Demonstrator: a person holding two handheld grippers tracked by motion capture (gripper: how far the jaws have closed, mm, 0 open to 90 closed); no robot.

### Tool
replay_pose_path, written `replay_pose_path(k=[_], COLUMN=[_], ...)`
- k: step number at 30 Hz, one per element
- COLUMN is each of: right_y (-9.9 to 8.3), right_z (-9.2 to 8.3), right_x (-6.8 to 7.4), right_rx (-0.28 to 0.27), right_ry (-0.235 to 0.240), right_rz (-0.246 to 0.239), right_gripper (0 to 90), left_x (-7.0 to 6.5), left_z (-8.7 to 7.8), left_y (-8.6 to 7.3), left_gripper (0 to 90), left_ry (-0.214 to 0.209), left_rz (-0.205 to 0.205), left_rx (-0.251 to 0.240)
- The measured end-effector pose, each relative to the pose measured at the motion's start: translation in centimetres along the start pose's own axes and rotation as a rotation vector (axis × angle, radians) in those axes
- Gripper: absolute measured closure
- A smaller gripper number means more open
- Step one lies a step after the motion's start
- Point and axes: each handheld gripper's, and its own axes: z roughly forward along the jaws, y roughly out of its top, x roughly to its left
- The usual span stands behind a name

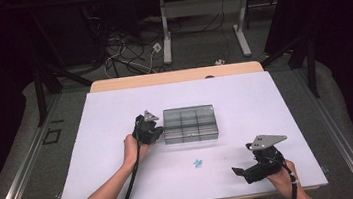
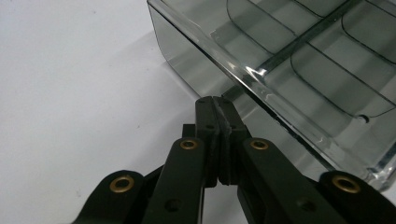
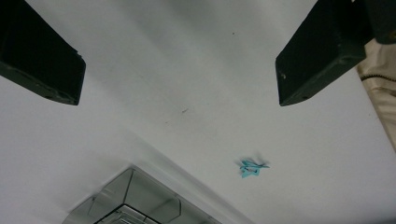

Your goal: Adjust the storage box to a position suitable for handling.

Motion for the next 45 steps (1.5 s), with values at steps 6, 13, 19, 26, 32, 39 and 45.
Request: replay_pose_path(k=[6, 13, 19, 26, 32, 39, 45], right_y=[0.0, 0.0, 0.0, 0.0, -0.1, -0.1, -0.2], right_z=[0.0, 0.0, 0.0, -0.1, -0.1, -0.1, 0.1], right_x=[0.0, 0.0, 0.0, 0.1, 0.1, 0.0, 0.1], right_rx=[-0.013, -0.002, -0.001, -0.011, -0.005, -0.007, -0.011], right_ry=[-0.002, 0.003, 0.005, 0.007, 0.007, 0.003, 0.013], right_rz=[0.001, -0.001, 0.003, 0.001, 0.01, 0.015, 0.031], right_gripper=[1.2, 1.3, 1.4, 1.4, 1.4, 1.5, 1.5], left_x=[-0.3, -0.5, -0.4, -0.2, -0.2, -1.1, -1.7], left_z=[0.3, 0.4, 0.1, -1.1, -2.5, -4.9, -6.5], left_y=[0.1, 0.4, 0.3, -0.3, -1.3, -2.6, -3.8], left_gripper=[89.4, 89.2, 83.6, 66.8, 36.9, 17.4, 8.7], left_ry=[0.006, 0.005, 0.014, 0.027, 0.023, 0.02, 0.023], left_rz=[-0.004, -0.006, -0.006, -0.02, -0.027, 0.012, 0.022], left_rx=[-0.015, -0.005, -0.011, 0.021, 0.039, 0.037, 0.021])
